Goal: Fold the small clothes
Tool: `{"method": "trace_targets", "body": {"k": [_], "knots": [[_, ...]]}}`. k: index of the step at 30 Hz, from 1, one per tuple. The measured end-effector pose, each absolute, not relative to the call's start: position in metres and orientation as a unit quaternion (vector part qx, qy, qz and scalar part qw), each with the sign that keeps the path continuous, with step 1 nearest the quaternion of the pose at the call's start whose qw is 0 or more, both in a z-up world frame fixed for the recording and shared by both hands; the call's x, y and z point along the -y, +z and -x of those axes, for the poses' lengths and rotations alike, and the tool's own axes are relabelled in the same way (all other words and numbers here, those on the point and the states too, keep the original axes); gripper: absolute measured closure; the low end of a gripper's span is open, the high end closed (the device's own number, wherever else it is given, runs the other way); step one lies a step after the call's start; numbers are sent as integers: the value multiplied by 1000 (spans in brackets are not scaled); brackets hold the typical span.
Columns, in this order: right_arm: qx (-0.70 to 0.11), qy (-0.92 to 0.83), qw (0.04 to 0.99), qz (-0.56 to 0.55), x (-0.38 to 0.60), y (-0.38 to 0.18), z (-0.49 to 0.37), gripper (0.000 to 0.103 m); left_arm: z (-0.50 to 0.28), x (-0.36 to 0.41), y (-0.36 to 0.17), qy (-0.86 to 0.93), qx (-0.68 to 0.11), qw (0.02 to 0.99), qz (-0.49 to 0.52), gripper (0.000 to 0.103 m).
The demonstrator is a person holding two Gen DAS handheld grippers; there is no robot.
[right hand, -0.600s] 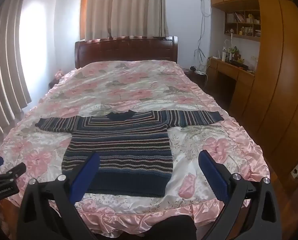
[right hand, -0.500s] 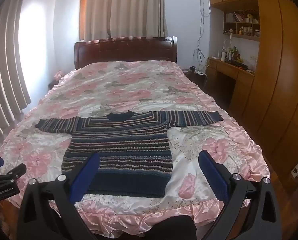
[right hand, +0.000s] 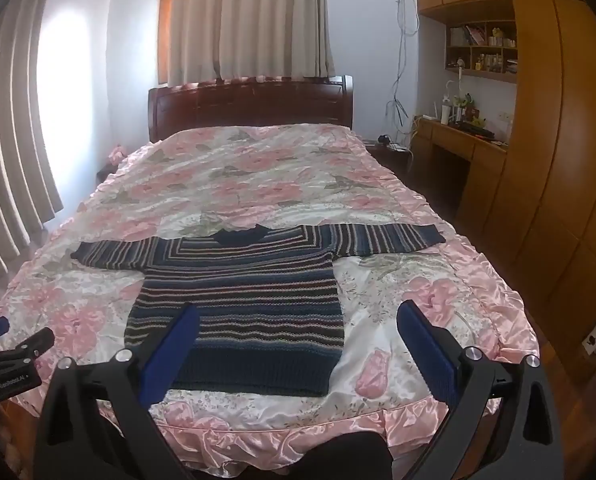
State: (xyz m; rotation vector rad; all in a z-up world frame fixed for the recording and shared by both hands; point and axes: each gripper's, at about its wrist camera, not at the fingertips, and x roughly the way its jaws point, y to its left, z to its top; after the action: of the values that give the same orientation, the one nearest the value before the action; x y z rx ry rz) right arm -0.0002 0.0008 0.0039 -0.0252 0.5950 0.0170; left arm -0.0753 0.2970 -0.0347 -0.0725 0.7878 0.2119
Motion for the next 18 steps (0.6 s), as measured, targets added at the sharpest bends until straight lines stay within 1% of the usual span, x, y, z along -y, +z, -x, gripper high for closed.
{"method": "trace_targets", "body": {"k": [18], "knots": [[-295, 13, 955, 11, -1, 2, 0, 4, 78, -304, -21, 112, -370, 921, 37, 3]]}}
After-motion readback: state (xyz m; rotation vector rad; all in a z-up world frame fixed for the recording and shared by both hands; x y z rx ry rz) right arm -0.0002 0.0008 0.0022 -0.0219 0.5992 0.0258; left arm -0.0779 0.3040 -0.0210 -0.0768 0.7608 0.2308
